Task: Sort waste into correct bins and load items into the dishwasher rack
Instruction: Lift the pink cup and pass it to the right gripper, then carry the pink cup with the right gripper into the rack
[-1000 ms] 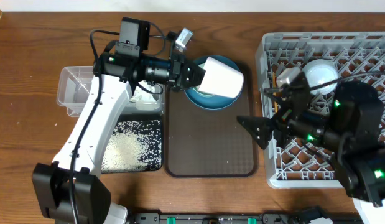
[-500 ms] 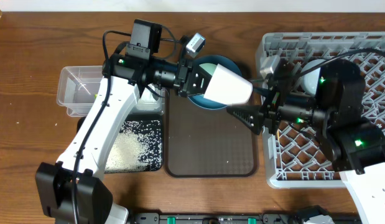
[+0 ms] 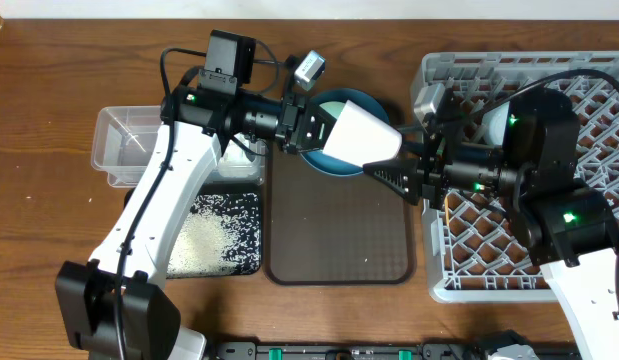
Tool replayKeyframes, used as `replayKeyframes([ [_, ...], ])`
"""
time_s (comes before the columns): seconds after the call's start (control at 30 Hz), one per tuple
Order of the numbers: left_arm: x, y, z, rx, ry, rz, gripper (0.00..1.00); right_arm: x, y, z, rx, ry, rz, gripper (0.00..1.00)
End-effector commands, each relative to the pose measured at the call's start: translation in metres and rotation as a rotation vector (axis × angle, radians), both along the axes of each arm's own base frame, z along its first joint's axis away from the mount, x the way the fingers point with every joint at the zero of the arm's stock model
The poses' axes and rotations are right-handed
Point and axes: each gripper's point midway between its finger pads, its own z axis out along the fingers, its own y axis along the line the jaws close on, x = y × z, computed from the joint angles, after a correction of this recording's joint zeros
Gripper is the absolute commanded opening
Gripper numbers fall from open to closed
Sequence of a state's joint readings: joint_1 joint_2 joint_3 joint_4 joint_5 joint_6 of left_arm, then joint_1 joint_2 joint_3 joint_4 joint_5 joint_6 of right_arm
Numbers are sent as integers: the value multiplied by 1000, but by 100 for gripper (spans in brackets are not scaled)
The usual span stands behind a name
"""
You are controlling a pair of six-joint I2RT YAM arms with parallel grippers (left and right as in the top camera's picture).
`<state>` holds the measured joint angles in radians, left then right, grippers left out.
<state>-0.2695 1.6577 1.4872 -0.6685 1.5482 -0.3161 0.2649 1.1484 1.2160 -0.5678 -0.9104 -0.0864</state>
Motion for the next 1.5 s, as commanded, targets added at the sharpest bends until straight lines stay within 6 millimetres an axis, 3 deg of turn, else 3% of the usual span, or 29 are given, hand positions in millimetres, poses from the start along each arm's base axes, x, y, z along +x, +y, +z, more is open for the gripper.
replayKeyframes([
  [0.0,-7,-2,11,-28,-29,-27,7,-2,5,6,22,-18,37,46],
  [0.37,-8,-2,6,-3,2,-15,14,1,5,11,31,-51,34,37],
  [0.47,-1,-3,-3,50,-13,26,17,2,5,11,32,-49,33,33],
  [0.53,7,-2,-13,104,-29,68,28,2,5,11,32,-50,33,32],
  [0.63,24,3,-30,207,-56,157,31,1,5,11,32,-50,33,32],
  [0.73,46,17,-50,329,-85,271,34,1,5,11,31,-46,33,31],
  [0.83,71,40,-70,464,-113,404,48,4,4,10,37,-8,5,31],
  [1.03,102,86,-90,629,-128,586,54,20,-6,0,-9,15,-115,31],
  [1.17,109,108,-101,718,-109,654,65,46,-31,-19,-106,48,-332,31],
  [1.33,111,127,-114,834,-102,713,84,76,-90,-46,-294,76,-707,31],
  [1.47,112,129,-115,843,-103,719,87,86,-129,-55,-410,64,-917,31],
])
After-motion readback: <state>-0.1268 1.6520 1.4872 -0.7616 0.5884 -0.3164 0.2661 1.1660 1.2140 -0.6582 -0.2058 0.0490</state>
